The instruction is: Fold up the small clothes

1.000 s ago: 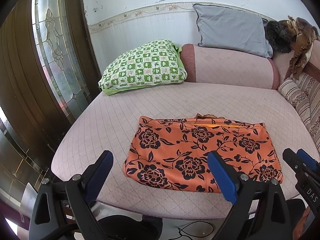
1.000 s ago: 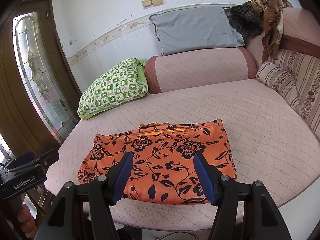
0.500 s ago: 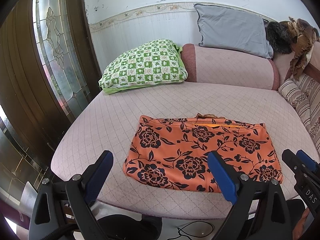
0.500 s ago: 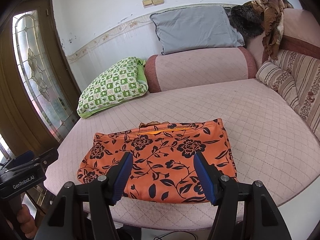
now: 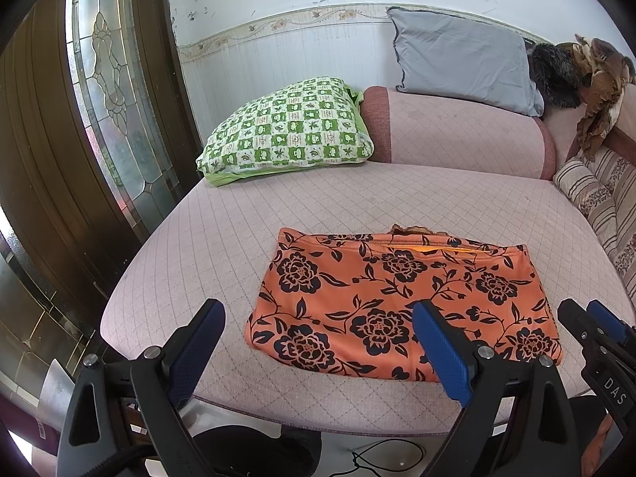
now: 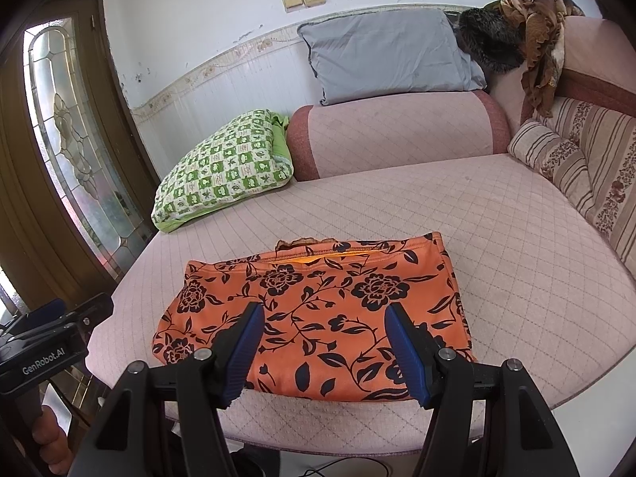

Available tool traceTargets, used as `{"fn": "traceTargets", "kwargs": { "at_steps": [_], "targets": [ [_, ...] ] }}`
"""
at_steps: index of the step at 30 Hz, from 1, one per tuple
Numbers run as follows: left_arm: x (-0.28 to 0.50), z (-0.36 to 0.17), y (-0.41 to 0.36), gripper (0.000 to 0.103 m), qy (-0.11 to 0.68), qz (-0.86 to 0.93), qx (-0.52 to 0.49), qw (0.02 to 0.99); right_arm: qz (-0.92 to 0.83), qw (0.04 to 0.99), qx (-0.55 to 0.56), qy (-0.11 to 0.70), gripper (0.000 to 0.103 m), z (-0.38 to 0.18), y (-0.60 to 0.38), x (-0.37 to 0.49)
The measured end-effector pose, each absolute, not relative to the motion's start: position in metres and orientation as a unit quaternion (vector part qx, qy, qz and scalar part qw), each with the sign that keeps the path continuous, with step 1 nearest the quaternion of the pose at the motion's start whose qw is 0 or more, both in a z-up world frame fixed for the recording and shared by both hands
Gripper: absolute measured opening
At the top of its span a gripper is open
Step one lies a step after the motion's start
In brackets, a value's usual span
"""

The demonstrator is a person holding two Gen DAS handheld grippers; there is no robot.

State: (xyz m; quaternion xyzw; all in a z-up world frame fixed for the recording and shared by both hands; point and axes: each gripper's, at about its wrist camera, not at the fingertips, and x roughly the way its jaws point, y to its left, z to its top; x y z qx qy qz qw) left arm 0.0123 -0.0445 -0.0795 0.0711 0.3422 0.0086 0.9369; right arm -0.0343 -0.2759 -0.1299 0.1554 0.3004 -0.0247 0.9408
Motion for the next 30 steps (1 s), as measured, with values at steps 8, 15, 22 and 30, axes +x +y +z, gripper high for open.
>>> {"fn": "traceTargets", "kwargs": {
  "at_steps": [8,15,22,30],
  "targets": [
    [0.012,-0.08,-0.044,0.095,0.343,0.009,0.069,0.937,-0.023,0.94,0.151,0.304,0.066,-0.13,-0.273,-0.031],
    [0.013,-0.079,-0.045,0.095,0.342,0.009,0.067,0.937,-0.021,0.941,0.149,0.304,0.066,-0.129,-0.271,-0.03],
    [0.015,-0.081,-0.045,0.095,0.344,0.007,0.064,0.937,-0.021,0.94,0.141,0.309,0.066,-0.129,-0.267,-0.028],
    [0.057,-0.123,-0.006,0.095,0.416,0.004,0.024,0.909,-0.04,0.922,0.165,0.349,0.067,-0.152,-0.313,-0.01]
  ]
}}
